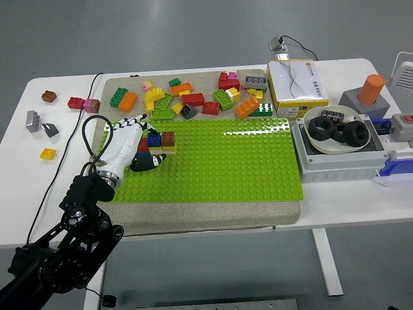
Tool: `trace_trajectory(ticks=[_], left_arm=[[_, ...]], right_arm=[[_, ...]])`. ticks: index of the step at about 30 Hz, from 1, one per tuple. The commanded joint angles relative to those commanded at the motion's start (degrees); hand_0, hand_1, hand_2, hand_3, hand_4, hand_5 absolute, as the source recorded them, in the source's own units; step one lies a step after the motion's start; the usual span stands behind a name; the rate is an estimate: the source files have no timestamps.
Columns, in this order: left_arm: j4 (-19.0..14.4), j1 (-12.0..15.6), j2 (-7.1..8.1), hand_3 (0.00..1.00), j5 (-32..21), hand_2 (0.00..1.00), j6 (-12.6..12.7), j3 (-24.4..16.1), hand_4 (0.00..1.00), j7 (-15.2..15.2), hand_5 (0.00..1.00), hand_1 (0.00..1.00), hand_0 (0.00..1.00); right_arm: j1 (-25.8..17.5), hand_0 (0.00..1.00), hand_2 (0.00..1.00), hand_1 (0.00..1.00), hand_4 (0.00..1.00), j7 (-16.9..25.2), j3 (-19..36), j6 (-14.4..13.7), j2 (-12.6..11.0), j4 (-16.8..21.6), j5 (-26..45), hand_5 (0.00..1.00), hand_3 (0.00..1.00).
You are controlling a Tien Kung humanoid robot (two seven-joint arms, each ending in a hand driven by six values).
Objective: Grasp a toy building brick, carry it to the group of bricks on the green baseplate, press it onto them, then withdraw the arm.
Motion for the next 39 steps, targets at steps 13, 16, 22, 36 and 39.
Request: trace_trajectory(ticks=[13,16,22,36,39], left_arm=[[6.11,-1.04,-1.10,0.610,0.00,0.984,1.34,0.03,0.906,-1.14,0.319,0.975,0.998],[6.54,-1.15,-1.20,0.610,0.00,0.984,1.57,-0.11,0.906,-1.41,0.319,0.975,0.998],[6.93,-1.44,-1.44,0.609,-0.06,0.983,1.66,0.25,0.913,-1.70,0.331,0.973,0.998],[7.70,-1.59,-1.65,0.606,-0.12,0.983,0.87,0.50,0.901,-0.98,0.329,0.974,0.998],[7.77,-1.57,-1.66,0.606,-0.13,0.983,0.76,0.42,0.901,-0.88,0.329,0.974,0.998]], right_arm=[[0.26,0.590,0.626,0.561,0.656,0.05,0.08,0.04,-0.05,0.00,-0.20,0.733,0.665],[0.28,0.590,0.626,0.561,0.656,0.05,0.11,0.09,-0.05,0.00,-0.24,0.733,0.665],[0.38,0.589,0.625,0.562,0.657,0.03,0.20,0.15,0.00,0.00,-0.26,0.729,0.666],[0.43,0.590,0.625,0.561,0.666,0.15,0.31,0.11,-0.03,0.00,-0.17,0.714,0.668],[0.43,0.590,0.625,0.561,0.666,0.20,0.34,0.09,-0.04,0.00,-0.18,0.714,0.668]])
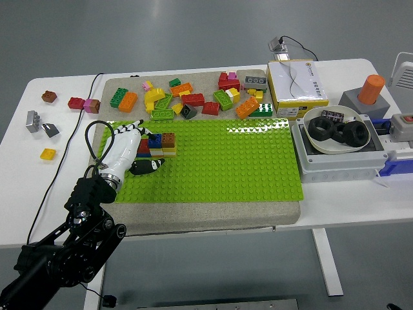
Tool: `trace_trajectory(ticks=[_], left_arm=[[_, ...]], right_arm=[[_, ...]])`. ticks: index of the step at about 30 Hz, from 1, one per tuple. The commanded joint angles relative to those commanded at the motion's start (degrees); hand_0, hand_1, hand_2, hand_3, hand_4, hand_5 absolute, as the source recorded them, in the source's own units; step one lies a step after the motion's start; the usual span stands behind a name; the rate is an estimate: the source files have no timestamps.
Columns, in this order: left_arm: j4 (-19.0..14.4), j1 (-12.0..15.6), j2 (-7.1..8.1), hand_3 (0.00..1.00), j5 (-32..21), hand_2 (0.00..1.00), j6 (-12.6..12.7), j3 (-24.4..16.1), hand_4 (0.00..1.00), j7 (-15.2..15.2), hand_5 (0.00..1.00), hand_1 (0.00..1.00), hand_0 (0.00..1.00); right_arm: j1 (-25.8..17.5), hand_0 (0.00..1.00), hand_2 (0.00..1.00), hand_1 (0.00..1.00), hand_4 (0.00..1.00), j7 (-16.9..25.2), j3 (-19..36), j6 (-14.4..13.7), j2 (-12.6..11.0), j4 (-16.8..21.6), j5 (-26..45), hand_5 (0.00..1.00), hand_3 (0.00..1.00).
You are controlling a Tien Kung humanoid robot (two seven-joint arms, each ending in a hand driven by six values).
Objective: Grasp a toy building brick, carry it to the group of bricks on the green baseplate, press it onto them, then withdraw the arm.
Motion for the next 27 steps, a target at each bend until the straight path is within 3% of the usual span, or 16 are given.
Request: trace_trajectory(ticks=[17,27], left_arm=[[0.15,0.08,-0.01,0.604,-0.05,0.982,-0.60,-0.03,0.897,0.49,0.328,0.972,0.998],[-3.21,-0.85,0.72,0.619,0.13,0.981,-0.75,-0.20,0.896,0.73,0.321,0.968,0.998]], right_arm=[[-0.03,0.590,0.624,0.559,0.670,0.14,-0.12,-0.03,0.01,0.00,0.20,0.708,0.667],[0.00,0.590,0.627,0.564,0.672,0.03,-0.41,-0.08,-0.12,0.00,0.53,0.707,0.669]])
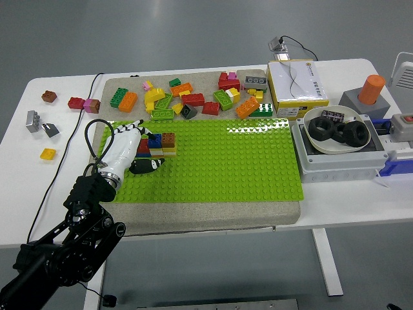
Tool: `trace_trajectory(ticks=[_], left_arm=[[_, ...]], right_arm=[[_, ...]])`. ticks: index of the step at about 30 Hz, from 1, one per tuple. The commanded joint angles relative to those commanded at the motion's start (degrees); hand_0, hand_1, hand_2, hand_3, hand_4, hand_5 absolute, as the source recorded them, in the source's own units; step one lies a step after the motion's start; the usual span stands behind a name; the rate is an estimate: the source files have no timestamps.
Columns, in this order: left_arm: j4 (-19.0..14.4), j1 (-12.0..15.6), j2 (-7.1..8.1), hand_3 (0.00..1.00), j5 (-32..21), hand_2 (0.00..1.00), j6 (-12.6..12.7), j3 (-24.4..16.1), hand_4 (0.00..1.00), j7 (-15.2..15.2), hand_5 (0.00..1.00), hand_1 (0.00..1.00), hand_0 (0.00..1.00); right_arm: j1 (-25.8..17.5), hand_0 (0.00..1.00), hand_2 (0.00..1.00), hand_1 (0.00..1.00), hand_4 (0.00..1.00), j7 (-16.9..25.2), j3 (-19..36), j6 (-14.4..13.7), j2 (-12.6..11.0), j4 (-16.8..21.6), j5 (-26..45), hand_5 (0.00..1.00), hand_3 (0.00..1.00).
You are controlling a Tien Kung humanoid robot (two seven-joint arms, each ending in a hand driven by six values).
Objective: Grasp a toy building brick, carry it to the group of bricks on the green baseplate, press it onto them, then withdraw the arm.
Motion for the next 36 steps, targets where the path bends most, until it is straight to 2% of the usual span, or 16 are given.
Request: trace_trajectory(ticks=[3,5,6,11,15,17,18,20,22,23,24,26,29,30,35,36], left_arm=[[-2.85,-0.83,1.42,0.619,-0.33,0.981,-0.27,1.01,0.896,0.39,0.321,0.968,0.998],[-4.89,-2.03,2.96,0.619,-1.39,0.981,-0.47,1.87,0.896,0.43,0.321,0.968,0.998],[-6.03,-2.91,3.97,0.691,-2.14,0.983,-0.47,2.23,0.911,0.32,0.317,0.968,0.998],[-11.71,-7.84,9.30,0.691,-7.28,0.983,-1.15,1.47,0.911,-0.30,0.317,0.968,0.998],[-17.59,-13.21,15.48,0.714,-13.87,0.971,-2.84,-0.85,0.914,-1.88,0.314,0.949,0.998],[-19.98,-15.78,18.40,0.714,-17.18,0.971,-2.51,-2.49,0.914,-3.44,0.314,0.949,0.998],[-21.21,-17.13,20.00,0.719,-19.09,0.909,-2.03,-3.46,0.892,-4.52,0.328,0.890,0.961],[-23.21,-19.23,22.68,0.719,-22.40,0.909,-1.03,-5.20,0.892,-6.68,0.328,0.890,0.961],[-25.32,-20.00,25.57,0.719,-26.84,0.909,-0.07,-7.53,0.892,-9.60,0.328,0.890,0.961],[-26.35,-19.66,26.82,0.842,-28.90,0.891,0.19,-8.81,0.858,-11.14,0.314,0.862,0.914],[-27.40,-18.99,27.87,0.842,-31.31,0.891,0.11,-10.20,0.858,-12.83,0.314,0.862,0.914],[-29.45,-17.16,28.45,0.842,-35.61,0.891,-0.71,-13.06,0.858,-15.92,0.314,0.862,0.914],[-32.34,-14.01,27.45,0.842,-41.46,0.891,-2.64,-17.39,0.858,-19.71,0.314,0.862,0.914],[-33.39,-12.72,26.70,0.896,-43.36,0.891,-3.50,-19.01,0.871,-20.99,0.305,0.836,0.870],[-34.91,-5.59,23.48,0.896,-54.45,0.891,-6.36,-28.99,0.871,-27.52,0.305,0.836,0.870],[-34.92,-4.23,23.07,0.831,-56.29,0.810,-6.51,-30.74,0.799,-28.68,0.201,0.739,0.787]], right_arm=[[0.10,0.590,0.627,0.564,0.672,-0.12,-0.04,-0.02,-0.14,0.00,-0.06,0.707,0.669],[0.18,0.590,0.627,0.564,0.672,-0.19,0.03,-0.01,-0.24,0.00,-0.20,0.707,0.669],[0.23,0.591,0.625,0.561,0.672,-0.23,0.10,-0.01,-0.28,0.00,-0.30,0.704,0.669],[0.36,0.591,0.625,0.561,0.672,-0.31,0.49,-0.06,-0.46,0.00,-0.68,0.704,0.669],[0.27,0.591,0.625,0.560,0.671,-0.35,0.77,-0.24,-0.51,0.00,-0.78,0.704,0.669],[0.23,0.591,0.625,0.560,0.671,-0.43,0.85,-0.35,-0.61,0.00,-0.80,0.704,0.669],[0.20,0.591,0.625,0.561,0.673,-0.47,0.87,-0.40,-0.66,0.00,-0.73,0.712,0.666],[0.11,0.591,0.625,0.561,0.673,-0.52,0.81,-0.48,-0.71,0.00,-0.48,0.712,0.666],[-0.05,0.591,0.625,0.561,0.673,-0.51,0.71,-0.61,-0.76,0.00,-0.02,0.712,0.666],[-0.15,0.591,0.625,0.561,0.673,-0.49,0.69,-0.69,-0.76,0.00,0.17,0.712,0.666],[-0.23,0.591,0.625,0.561,0.674,-0.46,0.70,-0.75,-0.76,0.00,0.27,0.716,0.667],[-0.34,0.591,0.625,0.561,0.674,-0.38,0.84,-0.83,-0.70,0.00,0.04,0.716,0.667],[-0.52,0.591,0.625,0.561,0.674,-0.28,0.97,-0.90,-0.58,0.00,-0.29,0.716,0.667],[-0.61,0.591,0.625,0.562,0.674,-0.26,1.00,-0.90,-0.52,0.00,-0.35,0.717,0.661],[-1.12,0.591,0.625,0.562,0.674,-0.31,0.91,-0.86,-0.25,0.00,-0.05,0.717,0.661],[-1.23,0.591,0.625,0.562,0.673,-0.33,0.87,-0.88,-0.22,0.00,0.20,0.719,0.661]])
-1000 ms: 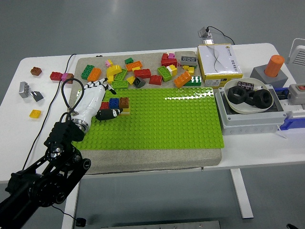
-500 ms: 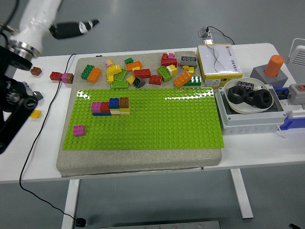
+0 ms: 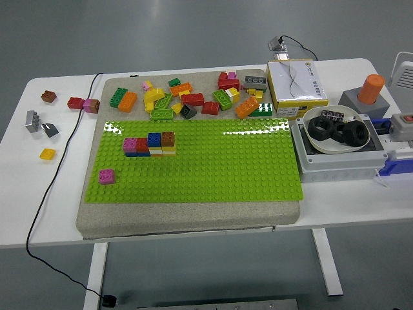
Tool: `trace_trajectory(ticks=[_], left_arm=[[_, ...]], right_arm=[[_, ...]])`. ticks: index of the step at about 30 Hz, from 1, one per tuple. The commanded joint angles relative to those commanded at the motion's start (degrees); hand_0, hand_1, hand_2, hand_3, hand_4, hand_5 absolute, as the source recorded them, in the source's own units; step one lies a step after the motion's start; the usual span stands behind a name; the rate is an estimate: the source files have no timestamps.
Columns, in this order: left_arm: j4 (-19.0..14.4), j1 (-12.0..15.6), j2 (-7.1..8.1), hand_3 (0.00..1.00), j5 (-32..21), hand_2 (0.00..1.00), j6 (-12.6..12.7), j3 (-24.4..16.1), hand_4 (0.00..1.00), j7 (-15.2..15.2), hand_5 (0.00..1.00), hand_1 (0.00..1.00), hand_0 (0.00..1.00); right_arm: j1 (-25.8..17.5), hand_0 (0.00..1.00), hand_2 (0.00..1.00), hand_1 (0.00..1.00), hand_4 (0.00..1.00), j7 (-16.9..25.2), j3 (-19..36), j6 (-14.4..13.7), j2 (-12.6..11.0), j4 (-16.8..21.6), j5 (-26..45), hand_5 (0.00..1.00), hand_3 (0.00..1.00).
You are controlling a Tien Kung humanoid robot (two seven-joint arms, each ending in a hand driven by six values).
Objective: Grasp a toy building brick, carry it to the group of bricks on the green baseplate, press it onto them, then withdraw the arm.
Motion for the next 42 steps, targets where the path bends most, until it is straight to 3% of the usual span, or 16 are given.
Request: trace_trajectory(ticks=[4,6,11,12,16,17,18,23,24,29,35,36,41,42], left_arm=[[0.41,6.43,-2.18,0.831,-8.29,0.810,-1.53,-7.20,0.799,-3.92,0.201,0.739,0.787],[-0.15,9.78,-3.97,0.817,-12.52,0.780,-3.34,-10.74,0.852,-2.00,0.229,0.712,0.771],[-0.58,17.60,-8.26,0.817,-22.71,0.780,-9.03,-19.06,0.852,3.95,0.229,0.712,0.771],[-0.34,18.89,-8.75,0.738,-24.46,0.694,-10.07,-20.36,0.912,4.63,0.315,0.656,0.709],[1.18,24.29,-10.31,0.738,-32.57,0.694,-13.76,-24.70,0.912,5.04,0.315,0.656,0.709],[1.79,25.67,-10.64,0.738,-34.91,0.694,-14.22,-24.66,0.912,4.96,0.315,0.656,0.709],[2.25,26.58,-10.86,0.640,-36.74,0.608,-14.48,-24.38,0.898,4.94,0.326,0.596,0.654],[5.56,29.09,-12.50,0.640,-44.26,0.608,-14.78,-21.13,0.898,3.89,0.326,0.596,0.654],[6.35,29.58,-12.89,0.582,-45.56,0.556,-14.66,-20.24,0.877,3.53,0.325,0.540,0.584],[11.08,32.04,-14.57,0.582,-51.30,0.556,-13.38,-14.06,0.877,2.43,0.325,0.540,0.584],[14.05,31.87,-14.46,0.554,-56.70,0.537,-11.93,-6.73,0.872,2.29,0.333,0.517,0.571],[14.47,31.78,-14.47,0.539,-57.19,0.487,-11.80,-5.67,0.859,2.24,0.322,0.404,0.546],[16.37,31.56,-15.20,0.539,-59.36,0.487,-10.89,-0.45,0.859,1.08,0.322,0.404,0.546],[16.74,31.39,-15.35,0.524,-59.63,0.433,-10.64,0.54,0.859,0.75,0.326,0.299,0.503]], right_arm=[[-0.63,0.591,0.625,0.562,0.673,-0.06,-0.17,-0.17,0.22,0.00,1.29,0.719,0.661],[-0.81,0.592,0.633,0.575,0.672,-0.08,-0.07,-0.21,0.42,0.00,1.25,0.721,0.661],[-1.35,0.592,0.633,0.575,0.672,-0.10,-0.60,-0.42,0.90,0.00,2.53,0.721,0.661],[-1.45,0.592,0.641,0.575,0.672,-0.12,-0.77,-0.42,0.98,0.00,2.87,0.725,0.660],[-1.78,0.592,0.641,0.575,0.672,-0.25,-1.66,-0.24,1.50,0.00,3.98,0.725,0.660],[-1.81,0.592,0.641,0.575,0.672,-0.30,-1.91,-0.16,1.69,0.00,4.14,0.725,0.660],[-1.82,0.592,0.647,0.577,0.671,-0.31,-2.08,-0.11,1.84,0.00,4.24,0.731,0.660],[-1.80,0.592,0.647,0.577,0.671,0.10,-3.03,-0.35,2.85,0.00,5.64,0.731,0.660],[-1.76,0.592,0.638,0.572,0.671,0.21,-3.29,-0.43,2.99,0.00,5.98,0.728,0.658],[-1.46,0.592,0.638,0.572,0.671,1.13,-2.96,-1.77,3.17,0.00,6.62,0.728,0.658],[-1.50,0.592,0.634,0.573,0.671,2.13,-2.89,-3.51,3.38,0.00,8.41,0.730,0.660],[-1.50,0.591,0.637,0.575,0.667,2.00,-2.94,-3.42,3.40,0.00,8.40,0.746,0.664],[-1.12,0.591,0.637,0.575,0.667,1.12,-3.29,-2.69,3.51,0.00,7.90,0.746,0.664],[-1.06,0.591,0.642,0.584,0.663,1.05,-3.53,-2.57,3.54,0.00,8.09,0.747,0.660]])
